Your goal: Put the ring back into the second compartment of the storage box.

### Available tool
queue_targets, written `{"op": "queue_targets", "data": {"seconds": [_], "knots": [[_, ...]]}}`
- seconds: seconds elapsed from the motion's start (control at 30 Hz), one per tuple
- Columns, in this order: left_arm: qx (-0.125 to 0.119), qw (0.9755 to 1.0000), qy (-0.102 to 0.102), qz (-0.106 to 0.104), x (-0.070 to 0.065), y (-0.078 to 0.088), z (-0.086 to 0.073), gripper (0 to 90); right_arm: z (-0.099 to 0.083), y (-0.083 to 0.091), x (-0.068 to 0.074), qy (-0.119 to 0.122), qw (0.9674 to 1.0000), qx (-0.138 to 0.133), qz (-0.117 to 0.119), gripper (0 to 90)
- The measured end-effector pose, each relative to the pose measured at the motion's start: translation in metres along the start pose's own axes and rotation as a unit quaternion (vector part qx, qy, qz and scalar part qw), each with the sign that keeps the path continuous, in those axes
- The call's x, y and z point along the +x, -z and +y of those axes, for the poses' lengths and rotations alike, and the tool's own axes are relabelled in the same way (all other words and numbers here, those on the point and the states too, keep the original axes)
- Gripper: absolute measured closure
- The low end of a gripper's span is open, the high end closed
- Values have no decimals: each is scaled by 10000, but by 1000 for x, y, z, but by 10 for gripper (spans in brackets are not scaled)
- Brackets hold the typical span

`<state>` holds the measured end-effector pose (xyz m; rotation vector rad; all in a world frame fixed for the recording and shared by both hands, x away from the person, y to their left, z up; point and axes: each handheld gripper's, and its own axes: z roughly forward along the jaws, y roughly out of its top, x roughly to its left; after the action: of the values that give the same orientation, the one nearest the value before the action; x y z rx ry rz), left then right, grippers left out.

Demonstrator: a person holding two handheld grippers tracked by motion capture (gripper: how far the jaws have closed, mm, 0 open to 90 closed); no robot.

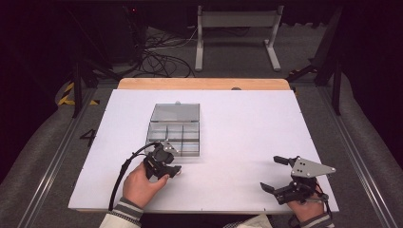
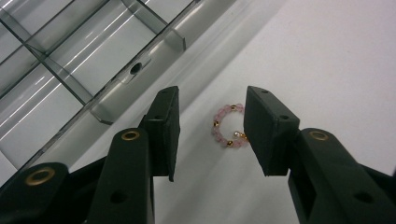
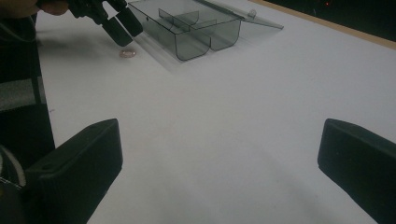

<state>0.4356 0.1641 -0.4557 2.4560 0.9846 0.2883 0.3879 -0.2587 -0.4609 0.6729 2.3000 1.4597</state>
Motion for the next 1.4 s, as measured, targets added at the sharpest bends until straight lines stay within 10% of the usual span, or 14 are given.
{"op": "queue_targets", "data": {"seconds": [1.4], "knots": [[497,9983,-260,138,-7,-12,8,870,0,0,0,10,10000,14,29,7]]}}
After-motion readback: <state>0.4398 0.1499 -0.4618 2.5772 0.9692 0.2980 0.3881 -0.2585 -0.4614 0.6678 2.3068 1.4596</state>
